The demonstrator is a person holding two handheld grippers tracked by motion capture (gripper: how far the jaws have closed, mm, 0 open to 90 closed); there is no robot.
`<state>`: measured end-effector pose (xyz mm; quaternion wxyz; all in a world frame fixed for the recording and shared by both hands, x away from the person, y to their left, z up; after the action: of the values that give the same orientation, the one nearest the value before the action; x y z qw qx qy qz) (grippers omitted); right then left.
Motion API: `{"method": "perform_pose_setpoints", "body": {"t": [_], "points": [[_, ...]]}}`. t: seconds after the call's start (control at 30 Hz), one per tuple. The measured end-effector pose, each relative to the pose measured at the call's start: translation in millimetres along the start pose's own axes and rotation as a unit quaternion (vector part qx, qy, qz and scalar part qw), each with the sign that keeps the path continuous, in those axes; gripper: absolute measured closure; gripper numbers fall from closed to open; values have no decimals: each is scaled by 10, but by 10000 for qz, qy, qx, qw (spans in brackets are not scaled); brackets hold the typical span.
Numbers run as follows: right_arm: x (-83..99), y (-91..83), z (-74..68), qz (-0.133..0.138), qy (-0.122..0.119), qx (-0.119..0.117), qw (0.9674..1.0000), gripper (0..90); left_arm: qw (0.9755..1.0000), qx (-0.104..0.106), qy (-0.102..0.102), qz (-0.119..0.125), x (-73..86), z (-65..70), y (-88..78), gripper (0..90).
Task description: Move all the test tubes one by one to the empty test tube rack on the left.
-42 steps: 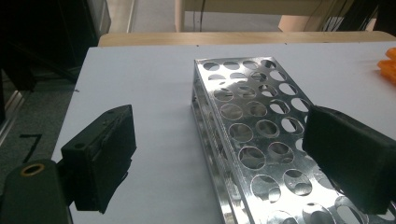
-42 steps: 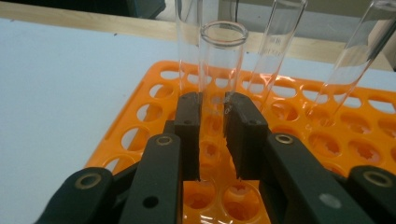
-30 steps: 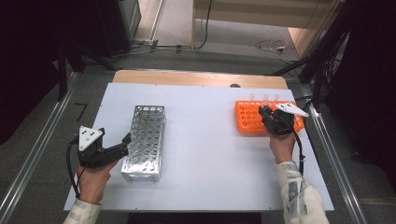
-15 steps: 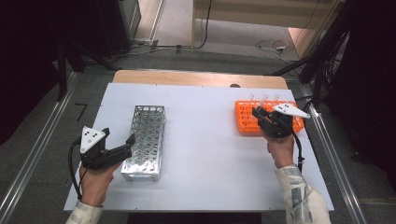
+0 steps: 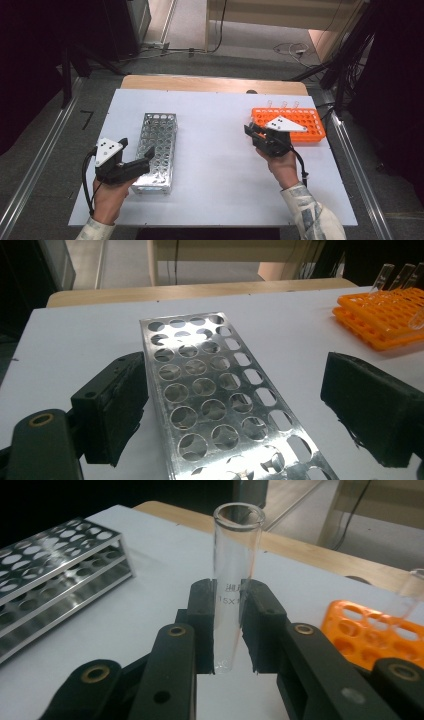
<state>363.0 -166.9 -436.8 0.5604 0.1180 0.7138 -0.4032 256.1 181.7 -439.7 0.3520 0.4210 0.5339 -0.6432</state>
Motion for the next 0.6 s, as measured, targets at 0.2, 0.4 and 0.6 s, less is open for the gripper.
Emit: {"method": "perform_pose_setpoints", "body": {"t": [0.2,0.4,0.6], "points": [[60,114,-207,-186,-136,-291,9993,732,9999,108,52,-9,0,83,14,113],[119,188,-348,-306,-202,-454,9983,732,9997,207,107,-16,0,177,28,114],[159,257,-512,-359,-252,-673,9968,732,9991,358,211,-38,2,293,46,121]]}}
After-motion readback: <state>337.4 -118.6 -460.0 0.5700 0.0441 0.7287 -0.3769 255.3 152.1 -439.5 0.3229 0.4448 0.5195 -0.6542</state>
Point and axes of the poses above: each handheld gripper's, and its own axes: y roughly forward along the jaws, x roughly out of its underside, z roughly to its right, the point moved 5 cm from there along y, roughly forward along the jaws, and after that the axes turned 6 degrees about -x, right-handed, at the moved point
